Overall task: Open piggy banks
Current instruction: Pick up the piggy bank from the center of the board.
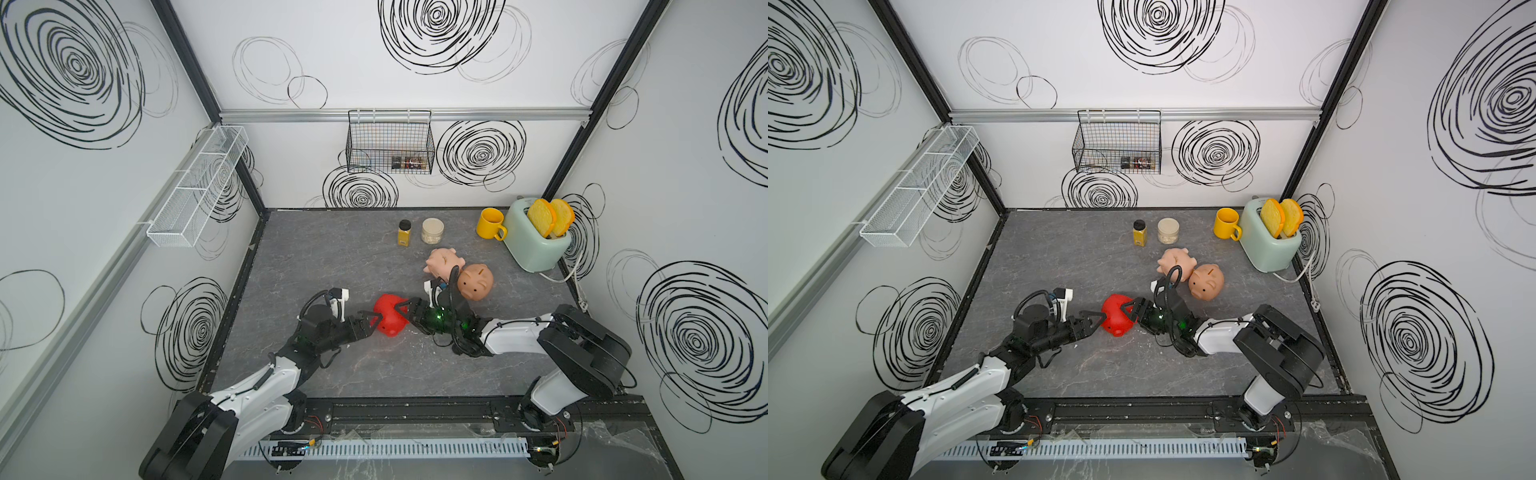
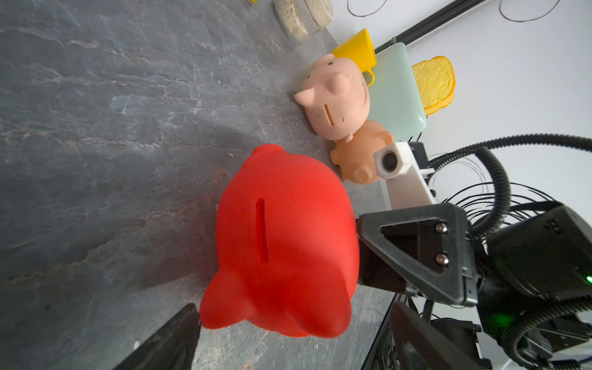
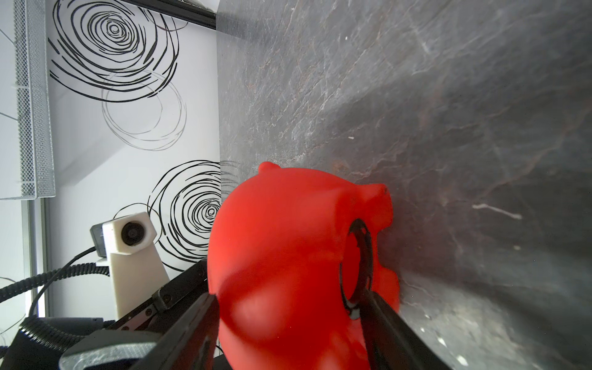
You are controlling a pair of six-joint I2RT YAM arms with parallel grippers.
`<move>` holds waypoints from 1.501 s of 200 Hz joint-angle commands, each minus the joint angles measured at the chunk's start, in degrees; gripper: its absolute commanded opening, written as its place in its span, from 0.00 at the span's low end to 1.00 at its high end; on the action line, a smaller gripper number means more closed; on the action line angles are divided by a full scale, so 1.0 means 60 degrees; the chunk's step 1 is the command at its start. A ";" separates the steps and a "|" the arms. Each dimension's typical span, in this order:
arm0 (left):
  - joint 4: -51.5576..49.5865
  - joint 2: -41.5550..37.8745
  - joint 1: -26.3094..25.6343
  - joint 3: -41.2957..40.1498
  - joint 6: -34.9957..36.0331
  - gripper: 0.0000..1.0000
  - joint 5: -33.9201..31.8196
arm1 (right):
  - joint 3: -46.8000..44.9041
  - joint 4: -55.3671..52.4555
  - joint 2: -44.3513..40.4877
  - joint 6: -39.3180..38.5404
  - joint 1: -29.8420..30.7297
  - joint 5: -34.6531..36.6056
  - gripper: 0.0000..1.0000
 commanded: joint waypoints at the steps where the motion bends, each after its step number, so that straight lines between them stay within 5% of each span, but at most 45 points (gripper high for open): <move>1: 0.0309 0.0231 -0.0056 0.0144 -0.0271 0.96 0.0204 | -0.0199 -0.1433 0.0118 -0.0116 -0.0011 0.0286 0.73; 221: 0.4602 0.2921 -0.0202 -0.0322 -0.1706 1.00 0.1256 | 0.0010 -0.1485 0.0397 -0.0281 -0.0025 0.0199 0.73; 300: 0.5229 0.3225 -0.0189 -0.0444 -0.1983 0.89 0.1244 | 0.0039 -0.1494 0.0407 -0.0302 -0.0025 0.0127 0.73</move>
